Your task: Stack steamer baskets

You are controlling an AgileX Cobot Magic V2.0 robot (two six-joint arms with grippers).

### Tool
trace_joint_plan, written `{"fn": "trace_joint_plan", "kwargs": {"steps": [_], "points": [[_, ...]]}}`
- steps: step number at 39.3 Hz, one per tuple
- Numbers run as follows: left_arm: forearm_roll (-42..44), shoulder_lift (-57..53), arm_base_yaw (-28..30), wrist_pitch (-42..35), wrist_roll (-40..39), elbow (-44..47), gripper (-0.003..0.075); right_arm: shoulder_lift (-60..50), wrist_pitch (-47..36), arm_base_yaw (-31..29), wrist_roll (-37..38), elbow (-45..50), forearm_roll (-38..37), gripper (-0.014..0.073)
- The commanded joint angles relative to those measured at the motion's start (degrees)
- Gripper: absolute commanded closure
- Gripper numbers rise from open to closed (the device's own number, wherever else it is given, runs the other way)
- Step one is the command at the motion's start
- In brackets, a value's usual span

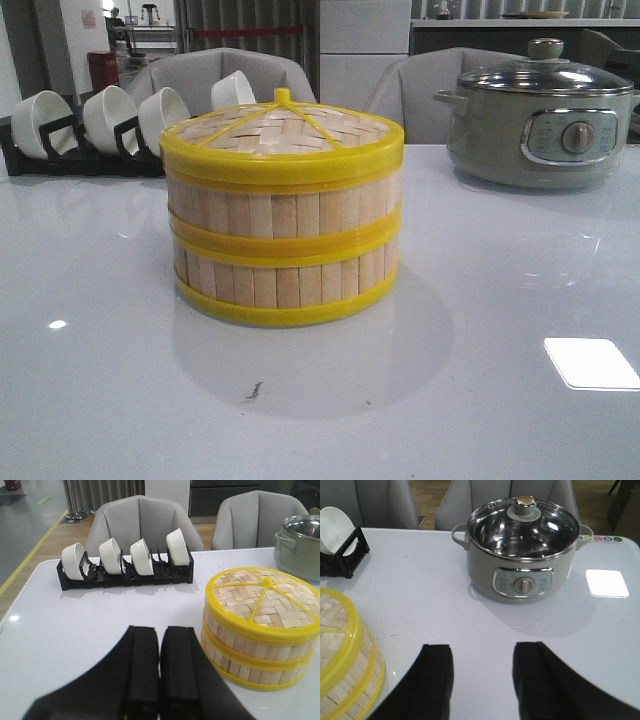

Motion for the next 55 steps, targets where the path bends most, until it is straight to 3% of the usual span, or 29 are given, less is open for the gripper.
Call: {"fn": "trace_joint_plan", "kwargs": {"steps": [1,18,26,30,55], "points": [[-0.1,0.4,0.2,-5.1,-0.4,-1.5,0.0632,-6.7,-7.6,-1.0,-0.6,5.2,-0.1,0.0201],[-0.1,0.4,0.2,-5.1,-0.4,-1.5,0.0632,-27.3,-21.5,-1.0,-0.6,30.1,-0.1,0.0218],[-0.1,0.4,0.2,-5.1,-0.4,-1.5,0.0632,-32.3,-23.5,-1.0,-0.6,37.4,-0.1,0.0381],[-0.1,0.4,0.2,-5.1,-0.4,-1.5,0.0632,-33.8,-23.2,-1.0,-0.6,39.2,-0.1,0.0557],[-0.1,0.4,0.2,-5.1,-0.4,-1.5,0.0632,-34.7,-18.3,-1.0,-0.6,39.7,-0.1,0.0538]]}}
